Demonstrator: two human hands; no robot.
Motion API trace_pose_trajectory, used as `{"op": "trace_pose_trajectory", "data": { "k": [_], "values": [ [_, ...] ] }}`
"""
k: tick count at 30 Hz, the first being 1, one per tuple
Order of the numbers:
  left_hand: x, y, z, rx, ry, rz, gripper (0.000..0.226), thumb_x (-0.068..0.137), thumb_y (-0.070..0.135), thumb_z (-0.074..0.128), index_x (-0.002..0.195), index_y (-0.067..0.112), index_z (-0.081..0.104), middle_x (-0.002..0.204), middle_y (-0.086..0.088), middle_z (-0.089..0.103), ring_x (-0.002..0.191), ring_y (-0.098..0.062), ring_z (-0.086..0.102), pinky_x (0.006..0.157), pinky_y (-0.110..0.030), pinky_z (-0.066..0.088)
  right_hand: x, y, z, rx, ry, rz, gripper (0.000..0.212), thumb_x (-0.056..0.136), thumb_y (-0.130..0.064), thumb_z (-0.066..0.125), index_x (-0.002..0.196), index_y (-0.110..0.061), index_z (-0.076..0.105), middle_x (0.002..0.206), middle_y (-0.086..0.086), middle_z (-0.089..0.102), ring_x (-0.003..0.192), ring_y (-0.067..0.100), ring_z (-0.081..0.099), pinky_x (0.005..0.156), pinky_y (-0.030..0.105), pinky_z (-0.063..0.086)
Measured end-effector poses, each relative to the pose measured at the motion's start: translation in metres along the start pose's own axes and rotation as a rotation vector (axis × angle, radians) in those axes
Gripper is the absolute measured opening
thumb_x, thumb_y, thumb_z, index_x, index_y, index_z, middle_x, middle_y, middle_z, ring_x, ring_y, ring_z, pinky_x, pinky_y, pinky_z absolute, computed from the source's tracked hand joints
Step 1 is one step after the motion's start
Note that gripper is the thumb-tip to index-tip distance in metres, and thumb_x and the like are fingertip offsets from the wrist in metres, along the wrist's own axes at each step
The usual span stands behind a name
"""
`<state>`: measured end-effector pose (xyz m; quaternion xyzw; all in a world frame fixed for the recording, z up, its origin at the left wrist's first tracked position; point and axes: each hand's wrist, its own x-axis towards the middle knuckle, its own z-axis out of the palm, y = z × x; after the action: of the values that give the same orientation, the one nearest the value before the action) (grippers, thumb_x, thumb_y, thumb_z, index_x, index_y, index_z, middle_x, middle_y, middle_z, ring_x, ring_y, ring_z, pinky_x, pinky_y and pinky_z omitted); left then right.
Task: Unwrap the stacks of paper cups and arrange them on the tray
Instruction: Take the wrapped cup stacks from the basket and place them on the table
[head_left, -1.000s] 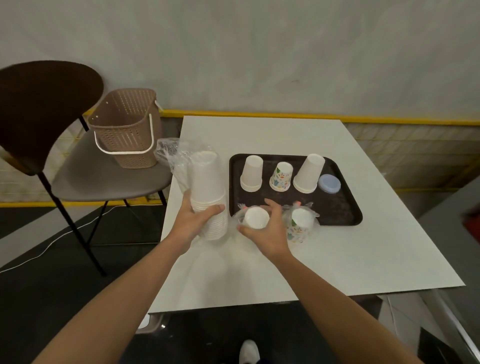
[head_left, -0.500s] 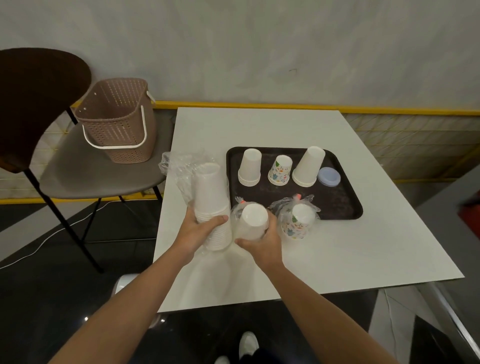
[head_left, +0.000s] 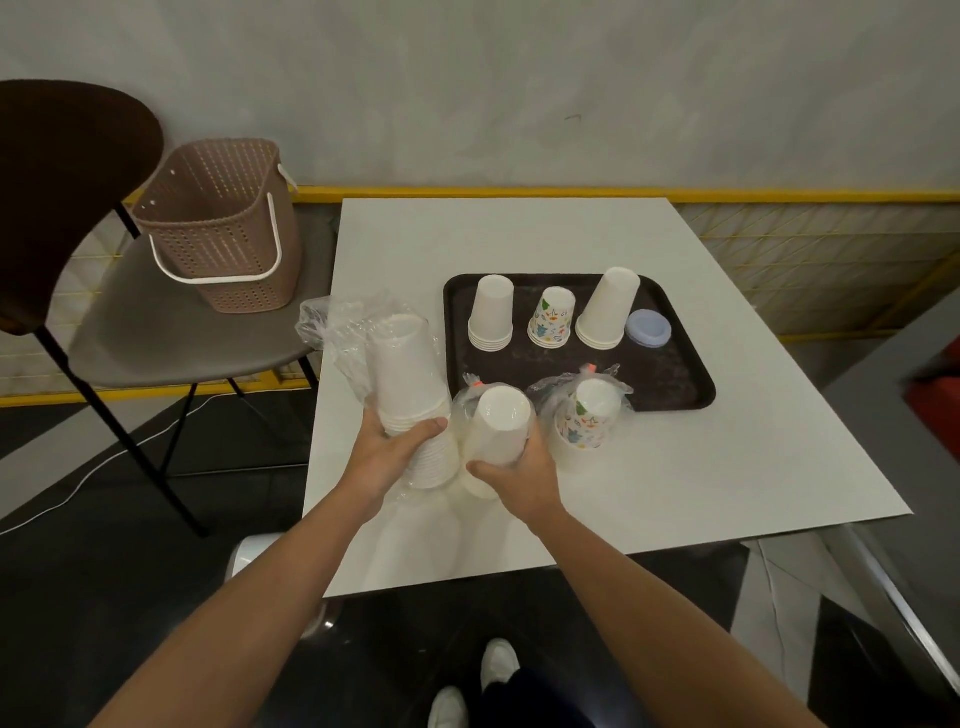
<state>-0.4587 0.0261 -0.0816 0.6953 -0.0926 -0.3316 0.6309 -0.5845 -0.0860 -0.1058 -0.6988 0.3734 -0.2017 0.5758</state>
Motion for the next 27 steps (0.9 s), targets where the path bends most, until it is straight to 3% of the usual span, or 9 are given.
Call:
{"op": "trace_pose_trajectory", "data": {
  "k": [4,8,11,19,23,27],
  "values": [
    [-0.001,-0.002,-0.003,-0.002,0.008,0.005,0.076,0.079,0.022,0.076,0.138,0.032,0.03,0.119,0.007,0.051,0.107,-0.017,0.049,0.095,-0.04,0.044,-0.01,-0.001,-0.013,0.036,-0.003,0.041,0.07,0.067,-0.009,0.081,0.113,-0.038,0.038,0.103,-0.02,0.052,0.095,0.002,0.051,0.081,0.021,0.041],
    [-0.002,-0.01,0.003,0.006,0.016,0.011,0.076,0.077,0.026,0.078,0.136,0.035,0.031,0.122,0.007,0.053,0.111,-0.019,0.051,0.098,-0.044,0.045,-0.022,0.002,-0.027,0.008,-0.03,0.045,0.069,0.066,-0.011,0.082,0.117,-0.034,0.041,0.106,-0.02,0.054,0.097,-0.001,0.054,0.077,0.015,0.044],
    [-0.004,-0.018,0.012,0.037,-0.002,0.019,0.078,0.074,0.03,0.08,0.135,0.035,0.032,0.129,0.004,0.053,0.116,-0.021,0.053,0.101,-0.051,0.045,-0.03,0.007,-0.039,-0.053,-0.039,0.025,0.07,0.062,-0.019,0.083,0.123,-0.027,0.048,0.113,-0.011,0.059,0.106,0.006,0.056,0.086,0.024,0.049],
    [-0.015,-0.025,0.045,0.055,-0.058,0.059,0.077,0.056,0.04,0.081,0.117,0.036,0.034,0.113,0.011,0.056,0.105,-0.014,0.057,0.09,-0.034,0.045,-0.05,0.02,-0.088,-0.099,0.113,0.039,0.074,0.065,-0.019,0.082,0.126,-0.03,0.043,0.113,-0.014,0.055,0.102,0.002,0.052,0.076,0.01,0.04],
    [-0.016,-0.026,0.061,0.091,-0.06,0.093,0.067,0.073,0.024,0.082,0.116,0.033,0.031,0.114,0.01,0.053,0.103,-0.015,0.053,0.089,-0.03,0.04,-0.054,0.029,-0.115,-0.094,0.182,0.076,0.076,0.065,-0.017,0.083,0.129,-0.027,0.043,0.115,-0.012,0.054,0.106,0.007,0.051,0.083,0.019,0.041],
    [-0.012,-0.03,0.073,0.104,-0.063,0.116,0.066,0.074,0.02,0.081,0.118,0.031,0.032,0.122,0.005,0.051,0.108,-0.016,0.052,0.091,-0.03,0.04,-0.047,0.038,-0.14,-0.098,0.274,0.104,0.078,0.064,-0.019,0.084,0.131,-0.024,0.043,0.117,-0.009,0.055,0.109,0.012,0.052,0.087,0.026,0.043]
  ]
}}
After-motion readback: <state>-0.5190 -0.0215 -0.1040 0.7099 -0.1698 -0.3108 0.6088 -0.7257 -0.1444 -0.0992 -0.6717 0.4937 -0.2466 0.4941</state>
